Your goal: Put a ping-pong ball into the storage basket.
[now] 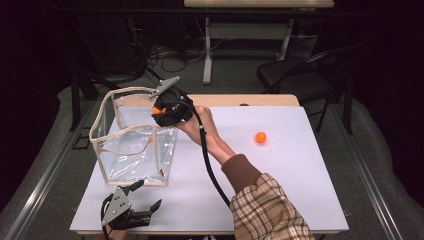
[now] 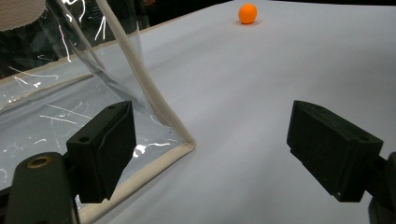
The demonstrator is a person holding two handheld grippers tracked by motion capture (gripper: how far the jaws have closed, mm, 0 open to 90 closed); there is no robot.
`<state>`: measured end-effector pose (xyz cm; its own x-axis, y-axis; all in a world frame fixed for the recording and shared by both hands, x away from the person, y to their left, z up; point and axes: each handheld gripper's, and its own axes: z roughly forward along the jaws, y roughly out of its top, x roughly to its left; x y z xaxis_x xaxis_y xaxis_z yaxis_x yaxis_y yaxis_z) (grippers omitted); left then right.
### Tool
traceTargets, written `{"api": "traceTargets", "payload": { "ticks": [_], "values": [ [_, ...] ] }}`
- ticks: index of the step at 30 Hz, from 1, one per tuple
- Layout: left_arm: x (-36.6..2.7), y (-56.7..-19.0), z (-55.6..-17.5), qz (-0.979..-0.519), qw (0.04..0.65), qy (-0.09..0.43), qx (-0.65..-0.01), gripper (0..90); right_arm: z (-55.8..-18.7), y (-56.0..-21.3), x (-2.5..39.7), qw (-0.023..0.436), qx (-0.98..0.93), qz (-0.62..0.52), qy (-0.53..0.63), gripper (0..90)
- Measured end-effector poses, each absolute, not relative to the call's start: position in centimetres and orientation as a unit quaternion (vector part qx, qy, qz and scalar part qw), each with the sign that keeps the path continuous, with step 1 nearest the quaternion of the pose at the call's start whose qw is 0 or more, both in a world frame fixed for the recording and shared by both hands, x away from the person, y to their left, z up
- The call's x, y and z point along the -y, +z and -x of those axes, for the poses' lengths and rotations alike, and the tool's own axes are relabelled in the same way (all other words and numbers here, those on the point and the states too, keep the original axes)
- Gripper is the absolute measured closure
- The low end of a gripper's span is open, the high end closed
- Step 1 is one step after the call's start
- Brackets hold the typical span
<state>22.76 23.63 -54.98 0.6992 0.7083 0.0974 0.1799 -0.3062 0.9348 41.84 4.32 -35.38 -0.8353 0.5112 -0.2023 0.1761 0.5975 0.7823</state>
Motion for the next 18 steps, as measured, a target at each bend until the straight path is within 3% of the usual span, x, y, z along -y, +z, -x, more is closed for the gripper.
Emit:
{"api": "traceTargets", "payload": {
  "ticks": [18],
  "values": [
    [-23.7,-55.0,-22.8,-0.766,0.513,0.257,-0.291,15.8,-43.3,-36.1,-5.0,0.204,-0.871,-0.209,0.394,50.7]
  ]
}}
